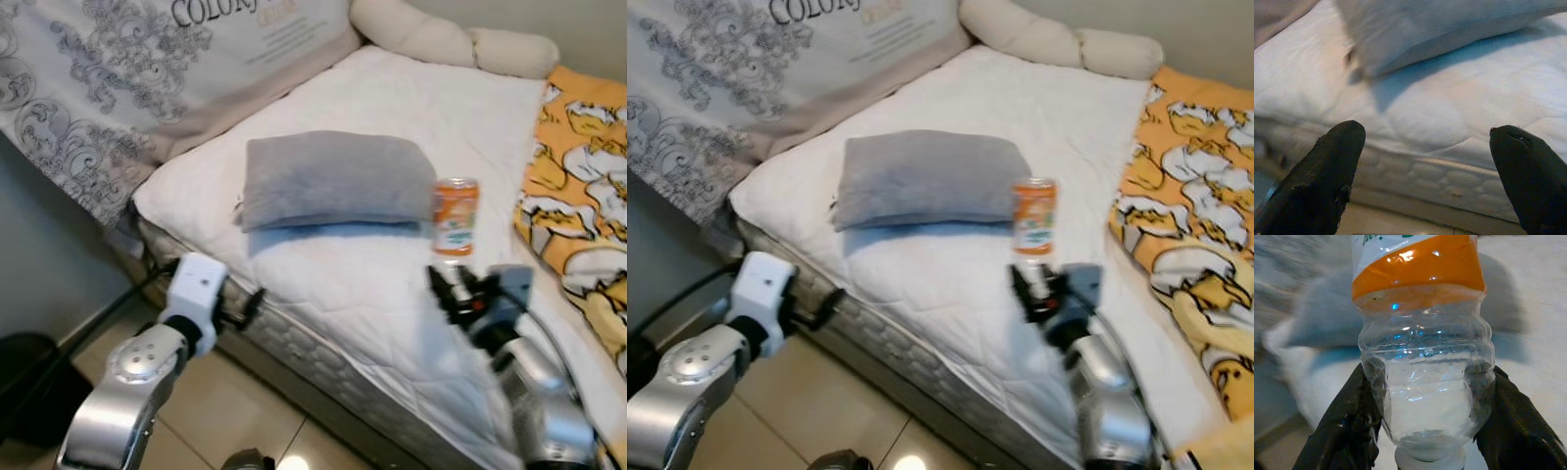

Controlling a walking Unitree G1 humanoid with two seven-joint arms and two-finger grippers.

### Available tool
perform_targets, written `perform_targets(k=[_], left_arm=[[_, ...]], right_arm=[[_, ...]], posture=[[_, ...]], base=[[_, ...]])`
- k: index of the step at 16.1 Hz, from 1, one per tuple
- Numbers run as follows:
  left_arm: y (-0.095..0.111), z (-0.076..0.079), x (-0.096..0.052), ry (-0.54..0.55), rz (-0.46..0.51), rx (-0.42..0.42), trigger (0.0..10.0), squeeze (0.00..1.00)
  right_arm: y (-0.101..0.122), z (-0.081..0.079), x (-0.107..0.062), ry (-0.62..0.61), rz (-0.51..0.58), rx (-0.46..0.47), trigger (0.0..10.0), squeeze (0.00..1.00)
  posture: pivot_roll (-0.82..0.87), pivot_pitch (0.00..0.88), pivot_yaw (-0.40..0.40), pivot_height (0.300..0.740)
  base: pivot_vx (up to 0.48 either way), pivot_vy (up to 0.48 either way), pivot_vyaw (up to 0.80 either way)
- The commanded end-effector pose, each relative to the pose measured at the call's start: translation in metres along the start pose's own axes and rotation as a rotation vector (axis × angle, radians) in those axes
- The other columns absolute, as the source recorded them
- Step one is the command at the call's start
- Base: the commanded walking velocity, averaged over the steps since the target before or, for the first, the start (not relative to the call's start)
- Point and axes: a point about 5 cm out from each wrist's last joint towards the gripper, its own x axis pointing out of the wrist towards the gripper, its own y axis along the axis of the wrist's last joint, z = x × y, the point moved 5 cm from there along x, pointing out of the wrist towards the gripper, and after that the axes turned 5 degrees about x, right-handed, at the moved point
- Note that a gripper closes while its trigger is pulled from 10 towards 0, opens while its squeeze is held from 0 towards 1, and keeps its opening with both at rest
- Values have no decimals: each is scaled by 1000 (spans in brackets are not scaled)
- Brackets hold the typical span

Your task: Clean up the room

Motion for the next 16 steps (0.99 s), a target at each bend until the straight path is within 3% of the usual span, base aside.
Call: perform_targets(k=[1, 3, 5, 7, 9, 10, 13, 15, 16], left_arm=[[-3, -5, -4, 33, -16, -23, 10000, 0], [-4, -5, -5, 55, -19, -46, 10000, 0], [3, -6, -3, 75, 15, -3, 10000, 0], [5, -14, -6, 151, 46, 23, 10000, 0], [6, -25, -10, 223, 55, -9, 10000, 0], [11, -29, -10, 239, 71, -8, 10000, 0], [3, -41, -16, 325, 63, -24, 10000, 0], [0, -49, -17, 359, 52, 21, 10000, 0], [3, -47, -15, 342, 62, 0, 10000, 0]], right_arm=[[9, -6, 0, -13, 29, 13, 10000, 0], [8, -4, -3, -73, 39, 66, 10000, 0], [9, -6, -7, -127, 24, 94, 10000, 0], [3, -13, -7, -136, -15, 123, 10000, 0], [-4, -13, -8, -142, -48, 165, 10000, 0], [-4, -8, -4, -162, -64, 144, 10000, 0], [-2, -16, 4, -120, -95, 56, 10000, 0], [-4, -19, 8, -115, -106, 78, 10000, 0], [-8, -22, 8, -100, -122, 68, 10000, 0]], posture=[[-40, 0, 17, 740], [-47, 0, 24, 740], [-39, 0, 27, 740], [-17, 0, 18, 740], [-18, 0, 30, 740], [-6, 0, 16, 740], [10, 0, -16, 740], [10, 0, -12, 740], [17, 0, -17, 740]], base=[[0, 0, 800], [0, 0, 781], [0, 0, 775], [0, 0, 753], [0, 0, 756], [0, 0, 706], [0, 0, 727], [0, 0, 719], [0, 0, 712]])
